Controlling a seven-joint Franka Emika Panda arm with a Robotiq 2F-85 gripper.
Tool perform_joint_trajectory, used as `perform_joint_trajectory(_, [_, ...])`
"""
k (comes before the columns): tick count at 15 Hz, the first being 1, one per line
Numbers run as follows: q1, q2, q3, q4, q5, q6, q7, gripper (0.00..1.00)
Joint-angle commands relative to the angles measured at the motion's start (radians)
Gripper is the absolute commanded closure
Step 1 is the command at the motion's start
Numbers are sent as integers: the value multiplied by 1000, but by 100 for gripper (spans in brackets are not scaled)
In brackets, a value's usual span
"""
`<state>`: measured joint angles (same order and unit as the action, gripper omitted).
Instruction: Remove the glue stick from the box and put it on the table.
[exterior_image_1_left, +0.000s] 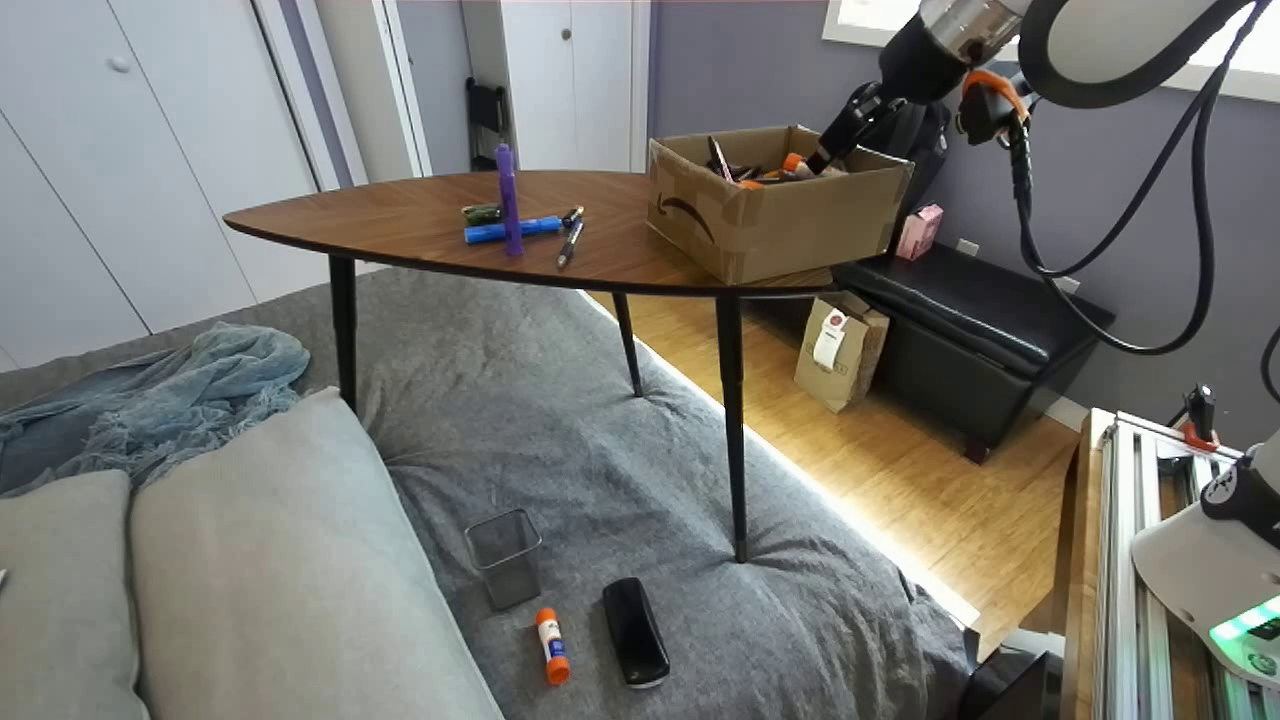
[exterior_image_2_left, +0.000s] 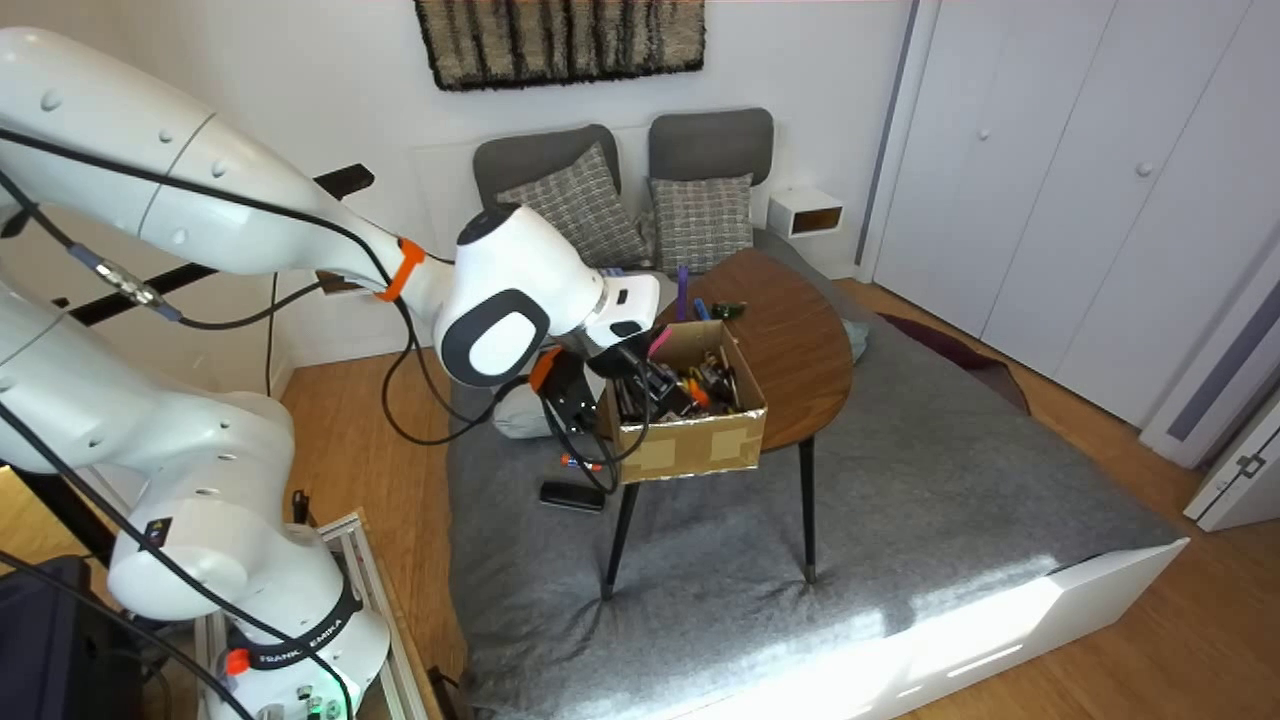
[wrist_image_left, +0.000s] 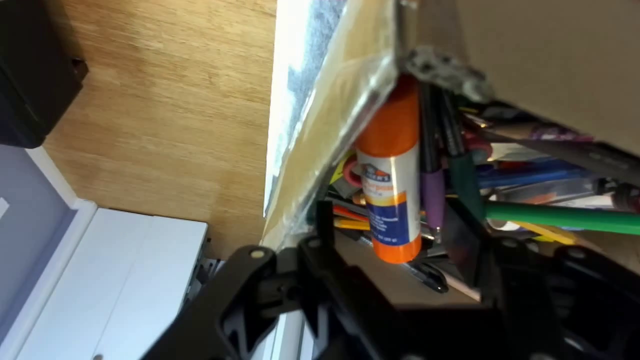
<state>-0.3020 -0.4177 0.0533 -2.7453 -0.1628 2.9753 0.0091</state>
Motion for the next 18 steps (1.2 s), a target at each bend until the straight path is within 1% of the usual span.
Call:
perform_joint_trajectory(1, [-87,8,69,1,-81,25,70,41])
perform_joint_trajectory(2, [-112,10,95,0,-85,26,77,48])
perform_joint_trajectory(3, [-119,11,107,0,-87,20,84,48])
perform_joint_trajectory(4, [-133,12,125,0,-92,19,89,57])
perform_joint_trajectory(6, [-155,11,153,0,-96,15,95,58])
perform_joint_trajectory(7, [-167,11,167,0,-98,14,99,66])
perform_joint_trajectory(8, [-178,13,181,0,-98,13,101,62])
perform_joint_trajectory(10, [-196,20,206,0,-97,11,104,63])
perform_joint_trajectory(14, [-240,30,257,0,-96,10,112,58])
perform_joint_trajectory(15, [-251,32,270,0,-94,13,114,60])
perform_joint_trajectory(16, [-261,33,282,1,-93,14,115,58])
perform_joint_trajectory(17, [-270,35,294,1,-92,16,118,66])
perform_joint_trajectory(18, [-273,37,301,1,-85,13,118,84])
